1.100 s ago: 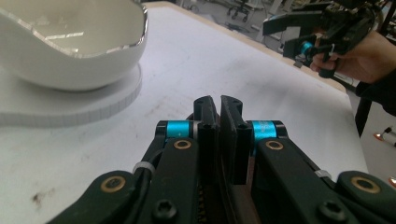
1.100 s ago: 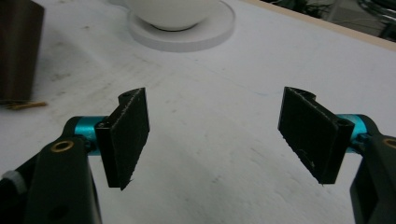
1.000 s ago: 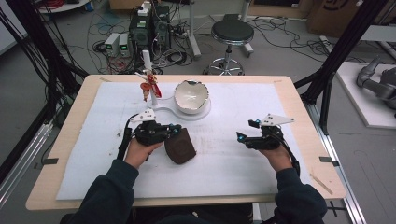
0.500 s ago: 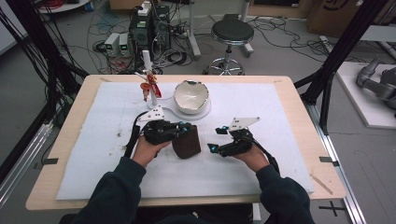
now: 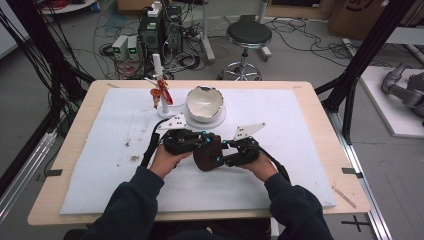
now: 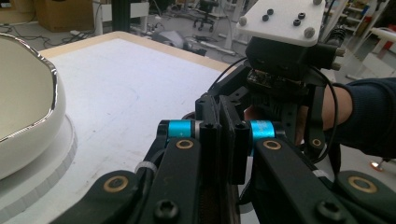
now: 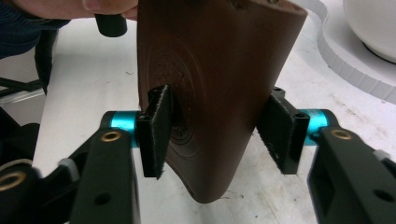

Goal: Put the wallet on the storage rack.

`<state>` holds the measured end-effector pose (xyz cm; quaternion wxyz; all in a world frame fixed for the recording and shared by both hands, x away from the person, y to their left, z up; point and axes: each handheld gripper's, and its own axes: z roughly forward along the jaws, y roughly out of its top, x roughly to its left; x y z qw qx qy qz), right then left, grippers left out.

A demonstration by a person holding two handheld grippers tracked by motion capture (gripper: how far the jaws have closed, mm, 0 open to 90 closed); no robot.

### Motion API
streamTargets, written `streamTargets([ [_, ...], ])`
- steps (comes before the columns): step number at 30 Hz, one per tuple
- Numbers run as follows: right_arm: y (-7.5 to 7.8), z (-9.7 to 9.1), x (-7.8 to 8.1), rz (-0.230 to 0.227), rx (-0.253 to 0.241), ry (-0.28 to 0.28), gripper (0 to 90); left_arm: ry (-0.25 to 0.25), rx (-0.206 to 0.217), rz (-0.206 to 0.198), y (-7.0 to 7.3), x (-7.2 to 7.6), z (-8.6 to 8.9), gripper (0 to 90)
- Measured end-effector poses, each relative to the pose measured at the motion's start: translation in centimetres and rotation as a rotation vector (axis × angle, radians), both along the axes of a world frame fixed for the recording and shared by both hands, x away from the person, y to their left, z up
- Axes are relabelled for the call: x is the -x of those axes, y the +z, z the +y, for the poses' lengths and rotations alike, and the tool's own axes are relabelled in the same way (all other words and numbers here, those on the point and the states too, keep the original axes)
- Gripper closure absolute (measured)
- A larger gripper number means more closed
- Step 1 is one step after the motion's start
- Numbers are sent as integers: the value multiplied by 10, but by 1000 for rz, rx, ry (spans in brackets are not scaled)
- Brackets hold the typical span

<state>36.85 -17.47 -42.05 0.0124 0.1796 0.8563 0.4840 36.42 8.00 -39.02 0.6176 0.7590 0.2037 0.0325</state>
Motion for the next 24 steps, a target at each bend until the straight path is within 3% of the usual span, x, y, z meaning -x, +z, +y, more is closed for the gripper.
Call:
streamTargets([
  [4, -1, -7, -5, 72, -14, -2, 633, -2, 6, 10, 0, -1, 3, 885],
  [6, -1, -8, -6, 77, -13, -5, 637, 25, 16, 12, 1, -2, 9, 874],
  [9, -1, -8, -6, 81, -13, -2, 646, 68, 19, 15, 1, -3, 20, 761],
  [10, 0, -9, -5, 79, -11, 1, 648, 89, 23, 21, 1, -3, 27, 706],
  [11, 0, -9, -5, 79, -11, 1, 648, 108, 20, 15, 1, -3, 31, 706],
  [13, 2, -11, -5, 74, -12, -9, 650, 163, 12, 7, 1, -3, 43, 576],
  [16, 5, -15, -5, 60, -25, -25, 651, 265, -12, 1, -1, -5, 70, 510],
  [19, 10, -21, -5, 37, -47, -51, 651, 331, -10, 11, -2, -6, 97, 461],
  [24, 18, -30, -7, -10, -55, -106, 650, 460, -44, -8, -4, -2, 129, 232],
])
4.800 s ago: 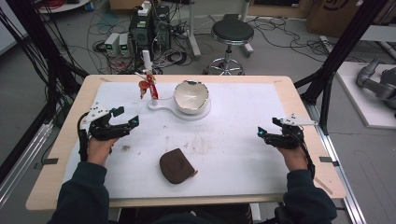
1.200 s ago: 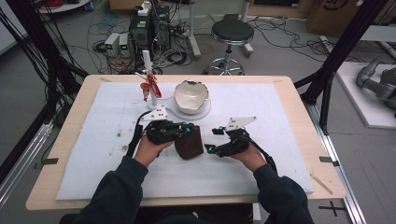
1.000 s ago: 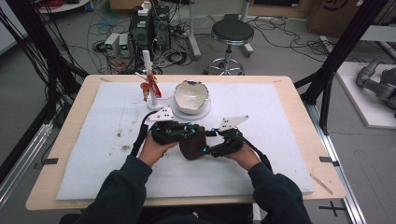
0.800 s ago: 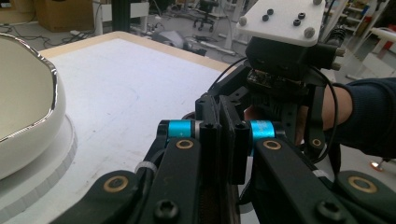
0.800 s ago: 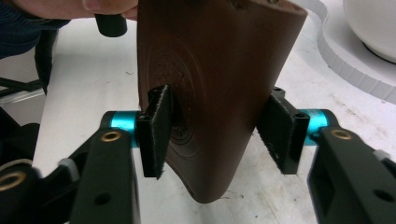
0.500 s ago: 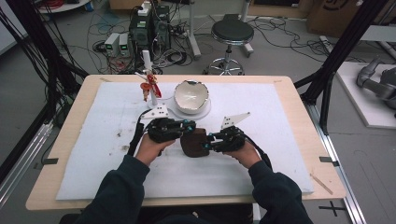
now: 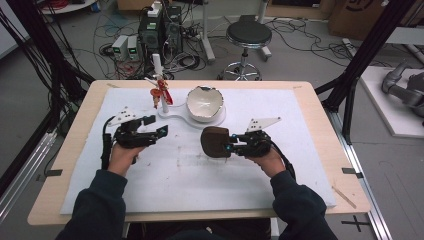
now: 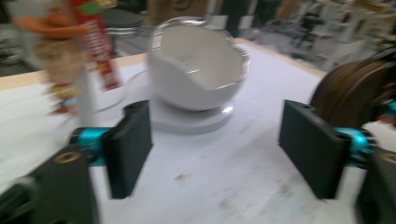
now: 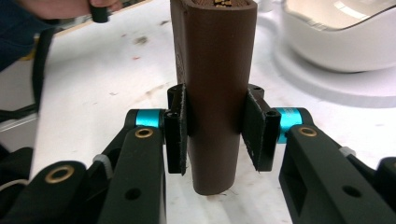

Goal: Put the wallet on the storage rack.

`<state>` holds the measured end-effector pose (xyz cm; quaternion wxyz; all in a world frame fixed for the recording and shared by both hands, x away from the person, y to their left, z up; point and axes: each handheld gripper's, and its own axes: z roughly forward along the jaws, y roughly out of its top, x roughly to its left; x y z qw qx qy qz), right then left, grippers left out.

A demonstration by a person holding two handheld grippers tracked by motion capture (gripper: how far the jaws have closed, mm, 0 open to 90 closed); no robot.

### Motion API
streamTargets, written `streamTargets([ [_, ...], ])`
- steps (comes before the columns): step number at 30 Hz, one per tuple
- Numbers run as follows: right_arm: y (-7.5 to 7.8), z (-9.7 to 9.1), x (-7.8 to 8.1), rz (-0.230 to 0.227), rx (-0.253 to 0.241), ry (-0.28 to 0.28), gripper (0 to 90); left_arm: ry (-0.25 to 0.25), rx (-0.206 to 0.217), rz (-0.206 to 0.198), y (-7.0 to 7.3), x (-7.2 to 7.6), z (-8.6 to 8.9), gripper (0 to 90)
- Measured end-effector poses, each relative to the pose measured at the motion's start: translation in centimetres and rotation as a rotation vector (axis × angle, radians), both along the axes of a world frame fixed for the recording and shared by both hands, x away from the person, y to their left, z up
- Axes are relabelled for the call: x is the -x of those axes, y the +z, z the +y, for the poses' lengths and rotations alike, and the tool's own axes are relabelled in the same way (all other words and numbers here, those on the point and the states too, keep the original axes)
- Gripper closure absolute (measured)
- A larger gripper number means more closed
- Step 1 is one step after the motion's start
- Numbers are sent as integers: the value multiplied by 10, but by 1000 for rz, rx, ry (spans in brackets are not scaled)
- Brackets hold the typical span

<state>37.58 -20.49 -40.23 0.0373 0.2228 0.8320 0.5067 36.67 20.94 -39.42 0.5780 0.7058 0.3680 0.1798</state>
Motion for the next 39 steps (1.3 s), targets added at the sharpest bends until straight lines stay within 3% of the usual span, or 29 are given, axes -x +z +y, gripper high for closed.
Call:
streamTargets([
  [6, 20, -8, -5, -71, 13, -48, 651, 49, -29, -18, -10, 2, 20, 232],
  [9, 26, -9, -9, -82, 2, -60, 651, 14, 2, 36, -16, 0, 23, 244],
  [11, 36, -9, -17, -101, 3, -76, 651, 15, -29, 44, -17, -1, 22, 247],
  [14, 44, -7, -25, -104, 2, -83, 651, 12, -22, 39, -19, -2, 21, 247],
  [24, 84, 14, -64, -182, 8, -112, 651, 32, 3, 34, -18, -2, 28, 244],
  [32, 87, 35, -100, -195, 21, -129, 650, 31, 5, 38, -18, -3, 27, 244],
  [34, 84, 39, -106, -216, 21, -142, 650, 33, 7, 40, -18, -3, 27, 244],
  [39, 76, 45, -118, -208, 19, -160, 650, 35, 1, 45, -18, -3, 27, 244],
])
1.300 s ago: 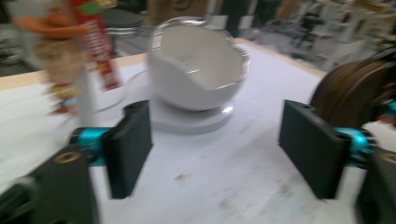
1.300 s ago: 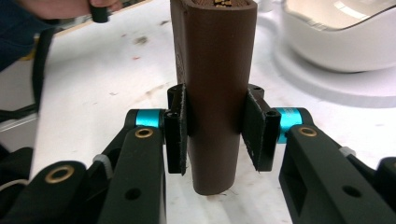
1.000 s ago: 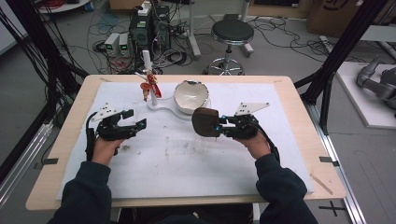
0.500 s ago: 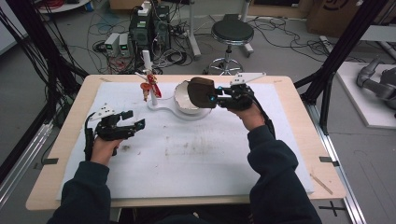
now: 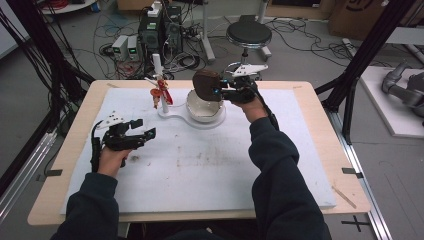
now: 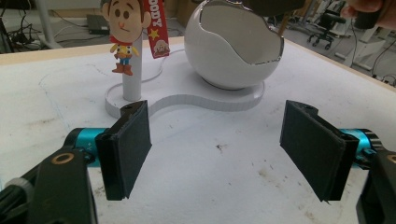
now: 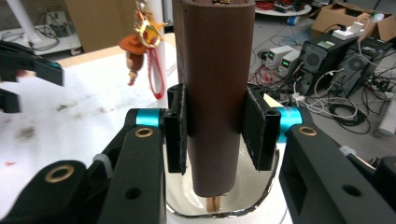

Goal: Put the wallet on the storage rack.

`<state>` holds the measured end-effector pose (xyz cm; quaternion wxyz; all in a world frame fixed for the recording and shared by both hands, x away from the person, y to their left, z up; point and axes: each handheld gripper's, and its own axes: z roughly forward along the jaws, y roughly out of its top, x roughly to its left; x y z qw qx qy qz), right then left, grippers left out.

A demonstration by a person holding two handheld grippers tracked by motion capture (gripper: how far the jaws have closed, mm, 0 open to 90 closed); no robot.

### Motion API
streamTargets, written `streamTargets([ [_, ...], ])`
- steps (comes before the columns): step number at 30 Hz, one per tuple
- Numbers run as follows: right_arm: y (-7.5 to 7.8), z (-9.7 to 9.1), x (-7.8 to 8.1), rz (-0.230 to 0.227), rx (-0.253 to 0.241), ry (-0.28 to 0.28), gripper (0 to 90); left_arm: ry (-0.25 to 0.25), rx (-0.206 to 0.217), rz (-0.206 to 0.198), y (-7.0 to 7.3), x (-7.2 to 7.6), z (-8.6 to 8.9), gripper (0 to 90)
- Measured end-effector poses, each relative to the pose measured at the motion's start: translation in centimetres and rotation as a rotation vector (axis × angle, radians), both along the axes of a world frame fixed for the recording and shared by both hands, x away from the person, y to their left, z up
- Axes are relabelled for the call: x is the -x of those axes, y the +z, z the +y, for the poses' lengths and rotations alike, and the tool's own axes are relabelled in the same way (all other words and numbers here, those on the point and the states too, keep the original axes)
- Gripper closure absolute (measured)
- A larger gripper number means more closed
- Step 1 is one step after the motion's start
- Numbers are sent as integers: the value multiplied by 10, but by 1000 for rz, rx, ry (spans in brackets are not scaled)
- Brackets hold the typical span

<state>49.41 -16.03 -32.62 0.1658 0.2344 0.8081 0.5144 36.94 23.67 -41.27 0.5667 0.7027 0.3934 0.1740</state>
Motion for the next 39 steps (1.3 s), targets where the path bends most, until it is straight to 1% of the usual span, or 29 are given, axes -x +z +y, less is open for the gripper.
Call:
streamTargets([
  [2, -6, 3, -4, 6, 25, -6, 649, -1, 1, 2, 0, 0, 0, 245],
  [3, -10, 4, -6, 17, 45, -14, 649, -1, 1, 3, 0, 0, 0, 245],
  [5, -15, 6, -8, 27, 66, -19, 649, -1, 1, 3, 0, 0, 0, 245],
  [8, -23, 9, -10, 29, 122, -14, 646, 0, 5, 4, 0, 0, 0, 244],
  [9, -25, 10, -11, 17, 128, -9, 646, -1, 3, 5, 0, 0, 1, 245],
  [10, -26, 11, -10, 29, 119, -17, 644, 1, 4, 6, -1, 0, 0, 244],
  [15, -28, 15, -10, -12, 145, -12, 627, -3, 5, 8, -1, 0, 0, 244],
  [16, -29, 16, -11, -39, 153, -10, 626, -3, 7, 9, -1, 0, 0, 245],
  [17, -30, 18, -11, -48, 167, -9, 625, -3, 8, 10, -1, 0, 0, 245],
  [20, -33, 23, -10, -50, 191, -13, 618, -3, 8, 10, -1, 0, 0, 244],
  [21, -34, 23, -10, -57, 200, -14, 613, -2, 8, 12, -1, 0, 0, 245],
  [22, -34, 23, -11, -64, 201, -14, 603, -2, 9, 12, -1, 0, 0, 244],
  [23, -34, 22, -11, -52, 197, -16, 569, -2, 9, 13, -1, 0, 1, 244],
  [24, -34, 21, -10, -35, 187, -27, 557, -2, 10, 13, -1, 0, 1, 244],
  [25, -34, 20, -11, -39, 179, -19, 557, -1, 11, 13, -1, 0, 1, 244],
  [26, -32, 17, -10, -54, 161, -19, 537, -1, 9, 14, -1, -1, 1, 245],
  [27, -32, 17, -10, -54, 161, -19, 537, -1, 9, 14, -1, 0, 0, 245],
  [28, -30, 16, -8, -35, 143, -18, 555, -2, 9, 14, -1, 0, 0, 245],
  [29, -29, 15, -8, -37, 135, -1, 614, -2, 9, 14, -1, 0, 0, 244],
  [30, -29, 14, -7, -46, 145, 12, 652, -2, 11, 14, -1, 0, 0, 245],
  [31, -29, 14, -6, -55, 163, 30, 670, -2, 12, 14, -1, 0, 0, 245],
  [32, -29, 14, -6, -76, 175, 37, 685, -2, 12, 15, -1, 0, 0, 244],
  [33, -29, 15, -4, -72, 184, 45, 721, -2, 11, 15, -1, 0, 0, 244],
  [34, -29, 16, -4, -74, 189, 65, 796, -1, 11, 15, -1, 0, 0, 245],
  [35, -31, 16, -3, -62, 177, 68, 717, -1, 10, 16, -1, 0, 0, 244],
  [36, -31, 16, -3, -62, 177, 68, 717, -1, 11, 15, -1, 0, 0, 244],
  [37, -31, 16, -5, -51, 175, 55, 684, 1, 15, 16, -1, 0, 0, 245],
  [38, -33, 15, -6, -49, 189, 46, 689, 3, 15, 17, -1, 0, 0, 244],
  [39, -33, 14, -4, -15, 194, 45, 707, 1, 13, 19, -1, 0, 1, 245],
])
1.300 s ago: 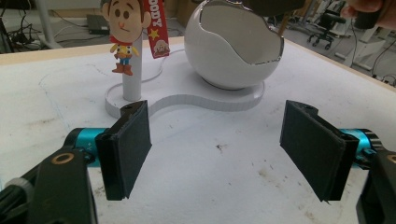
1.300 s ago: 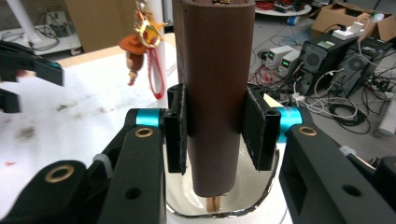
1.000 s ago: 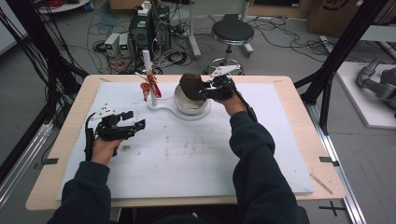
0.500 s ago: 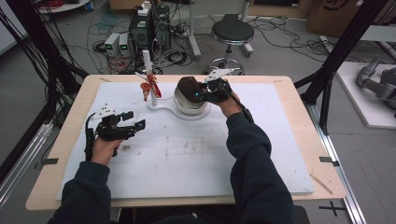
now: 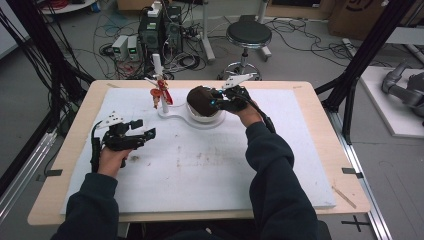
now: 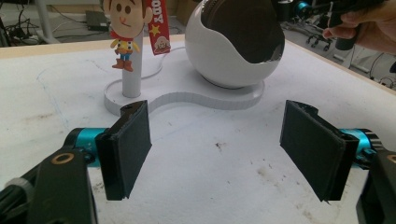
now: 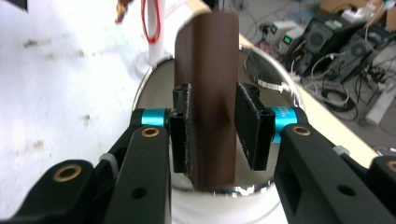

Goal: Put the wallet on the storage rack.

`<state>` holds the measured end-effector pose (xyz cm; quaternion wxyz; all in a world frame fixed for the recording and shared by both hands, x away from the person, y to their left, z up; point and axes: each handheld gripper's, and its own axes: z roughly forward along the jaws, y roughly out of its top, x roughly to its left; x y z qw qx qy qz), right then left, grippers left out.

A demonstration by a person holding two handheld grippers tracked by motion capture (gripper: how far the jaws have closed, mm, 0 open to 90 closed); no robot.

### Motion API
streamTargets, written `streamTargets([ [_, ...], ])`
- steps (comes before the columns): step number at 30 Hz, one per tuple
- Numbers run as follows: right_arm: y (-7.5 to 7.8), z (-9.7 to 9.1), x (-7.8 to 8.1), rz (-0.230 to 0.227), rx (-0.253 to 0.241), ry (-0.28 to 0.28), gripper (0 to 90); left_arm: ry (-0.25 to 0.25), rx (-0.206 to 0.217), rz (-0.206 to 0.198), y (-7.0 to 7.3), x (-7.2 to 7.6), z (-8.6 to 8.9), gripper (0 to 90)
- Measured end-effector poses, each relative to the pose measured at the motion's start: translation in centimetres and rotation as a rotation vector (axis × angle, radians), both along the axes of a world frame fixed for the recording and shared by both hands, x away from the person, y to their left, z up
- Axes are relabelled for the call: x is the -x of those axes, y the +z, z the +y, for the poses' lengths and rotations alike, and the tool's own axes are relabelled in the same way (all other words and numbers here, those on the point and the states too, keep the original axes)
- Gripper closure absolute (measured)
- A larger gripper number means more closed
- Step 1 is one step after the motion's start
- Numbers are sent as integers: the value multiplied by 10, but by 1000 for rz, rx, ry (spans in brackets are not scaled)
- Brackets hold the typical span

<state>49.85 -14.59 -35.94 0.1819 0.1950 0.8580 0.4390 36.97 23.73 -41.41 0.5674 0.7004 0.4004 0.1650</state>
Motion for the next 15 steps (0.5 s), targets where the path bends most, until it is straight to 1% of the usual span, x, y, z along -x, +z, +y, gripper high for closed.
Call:
streamTargets([
  [1, 0, -1, -1, -8, -3, 1, 720, -2, -1, 1, 0, 0, 0, 245],
  [2, 0, -1, 0, 15, 1, -4, 740, -3, -2, 1, 0, 0, 0, 244],
  [3, 1, -2, 0, 5, 4, -5, 754, -4, -2, 1, 0, 0, 0, 244],
  [4, 2, -1, 2, 17, 18, -16, 763, -4, -2, 1, 0, 0, 0, 245],
  [5, 3, 0, 4, 0, 48, -22, 768, -3, -2, 1, 0, 0, 0, 245],
  [7, 3, 4, 7, -54, 93, -12, 767, -4, -1, 2, 0, 0, 0, 245],
  [8, 3, 5, 9, -70, 108, -9, 739, -4, -1, 3, 0, 0, 0, 245],
  [10, 2, 3, 8, -36, 104, -1, 708, -4, 0, 3, 0, 0, 0, 244],
  [11, 2, 1, 7, -9, 79, -4, 709, -3, 0, 3, 0, 0, 0, 244],
  [12, 3, -1, 6, 25, 50, -12, 735, 1, 3, 3, 0, 0, 0, 245],
  [13, 3, -4, 5, 35, 36, -13, 767, 1, 3, 4, -1, -1, 0, 245],
  [14, 3, -5, 5, 56, 35, -16, 799, -1, 3, 5, -1, -1, 0, 245],
  [15, 2, -6, 5, 59, 55, -9, 810, -1, 4, 5, -1, -1, 0, 245],
])
